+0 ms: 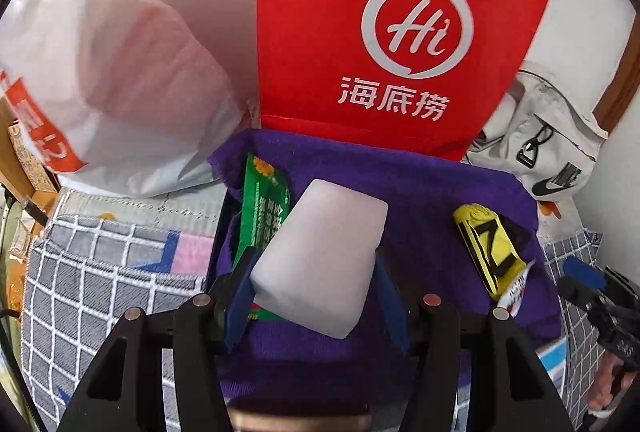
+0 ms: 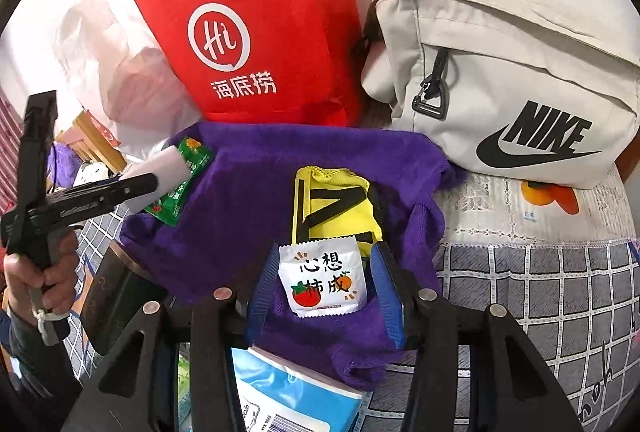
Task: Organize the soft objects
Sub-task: 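Lower the snack packet onto the towel with the right gripper while the left holds the block, then open both grippers to release the snack packet and foam block onto the towel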
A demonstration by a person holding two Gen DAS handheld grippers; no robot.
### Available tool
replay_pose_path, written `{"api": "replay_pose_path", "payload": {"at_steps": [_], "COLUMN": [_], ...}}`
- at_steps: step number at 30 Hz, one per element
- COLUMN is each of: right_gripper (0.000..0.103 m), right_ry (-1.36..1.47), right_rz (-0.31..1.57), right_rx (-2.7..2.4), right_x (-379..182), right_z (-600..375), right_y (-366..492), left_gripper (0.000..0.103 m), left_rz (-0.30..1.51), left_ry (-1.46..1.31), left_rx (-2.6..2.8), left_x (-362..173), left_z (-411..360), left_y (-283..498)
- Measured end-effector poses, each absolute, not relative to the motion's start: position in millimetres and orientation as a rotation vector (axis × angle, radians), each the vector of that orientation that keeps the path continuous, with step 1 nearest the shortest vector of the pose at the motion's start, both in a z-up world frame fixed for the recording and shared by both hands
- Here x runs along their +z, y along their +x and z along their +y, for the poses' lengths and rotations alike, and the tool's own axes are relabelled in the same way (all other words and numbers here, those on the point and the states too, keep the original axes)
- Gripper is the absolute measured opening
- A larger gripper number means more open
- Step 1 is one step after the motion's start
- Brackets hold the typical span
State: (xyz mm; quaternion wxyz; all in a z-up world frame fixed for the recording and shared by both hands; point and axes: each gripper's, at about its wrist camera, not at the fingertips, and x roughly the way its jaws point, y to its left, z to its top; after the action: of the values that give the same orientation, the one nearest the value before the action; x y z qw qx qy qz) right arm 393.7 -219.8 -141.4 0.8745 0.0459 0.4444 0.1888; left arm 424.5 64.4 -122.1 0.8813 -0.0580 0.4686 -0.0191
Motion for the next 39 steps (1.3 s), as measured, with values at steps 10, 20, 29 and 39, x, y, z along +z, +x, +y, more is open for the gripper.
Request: {"api": "replay_pose_path", "payload": {"at_steps": [10,20,29,39], "right_gripper": [0.047,0.047,0.047,0.05], "right_ry": [0.08,0.054,0.044,0.024], "right_rz": [0.941,0.938,0.942,0.877], "right_rx": [0.397,0.413,0.434,0.467], "right_x": [-147.7,-148.2,-146.9,-115.6], "right_z": [-212.7,-203.2,-198.6,-184.6], "right_y": [395.5,392.9,389.0,363.1], "left_gripper": [0.055,0.057,0.068,0.068], "left_rz": [1.024,1.053,1.097,1.021], "left_ry": [-0.136,-0.151,-0.162,-0.146], "left_rx": [-0.043,-0.056,-0.081,-0.047], "left_x": [-140.1,-147.9,-155.8,-119.1], "left_z": [64.5,65.7,51.4,60.1], "left_y": [456.1,464.5,465.7,419.6]}}
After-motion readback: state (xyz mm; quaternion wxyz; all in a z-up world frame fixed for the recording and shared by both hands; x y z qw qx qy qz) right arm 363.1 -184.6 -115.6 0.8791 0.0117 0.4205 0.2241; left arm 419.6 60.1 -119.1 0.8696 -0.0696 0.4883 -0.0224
